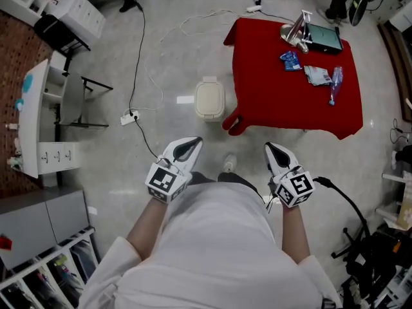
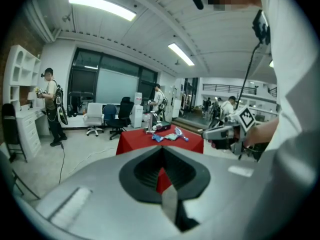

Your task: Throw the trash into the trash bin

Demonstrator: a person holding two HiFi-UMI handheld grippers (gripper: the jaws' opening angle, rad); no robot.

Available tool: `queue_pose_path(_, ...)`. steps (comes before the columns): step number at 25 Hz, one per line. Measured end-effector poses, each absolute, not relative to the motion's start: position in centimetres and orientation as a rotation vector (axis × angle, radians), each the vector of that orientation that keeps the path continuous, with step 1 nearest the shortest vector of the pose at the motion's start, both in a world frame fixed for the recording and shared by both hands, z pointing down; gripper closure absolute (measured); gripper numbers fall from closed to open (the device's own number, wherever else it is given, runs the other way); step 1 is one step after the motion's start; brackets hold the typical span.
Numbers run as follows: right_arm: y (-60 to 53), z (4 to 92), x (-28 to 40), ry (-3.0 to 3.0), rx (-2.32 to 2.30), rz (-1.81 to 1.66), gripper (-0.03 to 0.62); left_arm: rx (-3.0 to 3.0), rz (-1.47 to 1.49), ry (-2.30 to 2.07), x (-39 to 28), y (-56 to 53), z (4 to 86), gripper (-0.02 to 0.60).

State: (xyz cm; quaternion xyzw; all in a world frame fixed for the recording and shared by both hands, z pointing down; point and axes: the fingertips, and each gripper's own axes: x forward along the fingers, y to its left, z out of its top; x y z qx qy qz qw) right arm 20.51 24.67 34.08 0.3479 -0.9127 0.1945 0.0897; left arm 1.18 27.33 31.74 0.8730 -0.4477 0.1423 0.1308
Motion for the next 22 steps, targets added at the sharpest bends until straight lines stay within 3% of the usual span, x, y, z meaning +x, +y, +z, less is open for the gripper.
queue_pose_path(22, 18.1, 37.9, 17.2, -2.613, 1.116, 0.663, 0.594, 2.584, 0.572, -1.175, -2.4, 18.5, 36.6, 0.578)
